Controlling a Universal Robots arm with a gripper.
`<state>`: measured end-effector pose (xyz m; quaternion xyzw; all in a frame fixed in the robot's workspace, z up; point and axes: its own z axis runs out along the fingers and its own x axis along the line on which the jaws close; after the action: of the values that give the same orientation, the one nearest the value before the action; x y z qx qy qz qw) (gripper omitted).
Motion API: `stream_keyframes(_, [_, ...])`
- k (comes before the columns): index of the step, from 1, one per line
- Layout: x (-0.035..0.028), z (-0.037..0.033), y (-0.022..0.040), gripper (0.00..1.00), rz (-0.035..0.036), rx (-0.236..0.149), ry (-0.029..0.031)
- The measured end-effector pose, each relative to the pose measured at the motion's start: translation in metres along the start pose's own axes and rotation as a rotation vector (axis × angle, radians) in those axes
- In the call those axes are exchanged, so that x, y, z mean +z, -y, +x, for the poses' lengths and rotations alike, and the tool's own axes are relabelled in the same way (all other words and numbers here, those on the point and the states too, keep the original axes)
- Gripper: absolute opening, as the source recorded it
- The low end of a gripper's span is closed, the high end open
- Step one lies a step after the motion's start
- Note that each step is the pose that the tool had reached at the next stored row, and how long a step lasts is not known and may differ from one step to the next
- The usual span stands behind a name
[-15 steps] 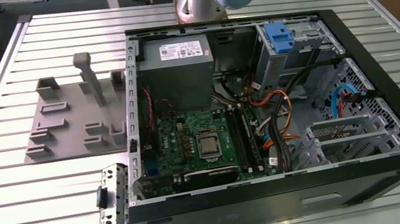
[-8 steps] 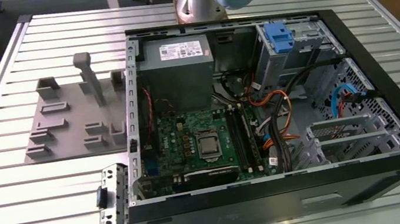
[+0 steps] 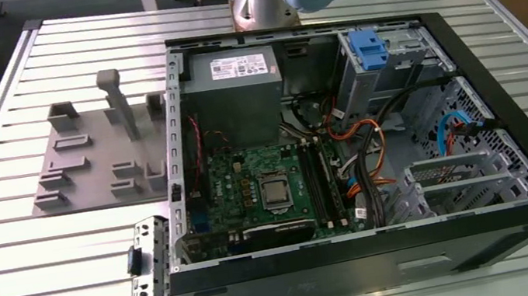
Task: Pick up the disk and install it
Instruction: 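Pick up the disk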
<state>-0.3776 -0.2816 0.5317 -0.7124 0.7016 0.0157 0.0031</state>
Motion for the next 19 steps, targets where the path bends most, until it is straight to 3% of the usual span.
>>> stream_keyframes(19, [-0.0168,-0.0005,-0.0003,0.36,-0.0001,0.000,0.0002])
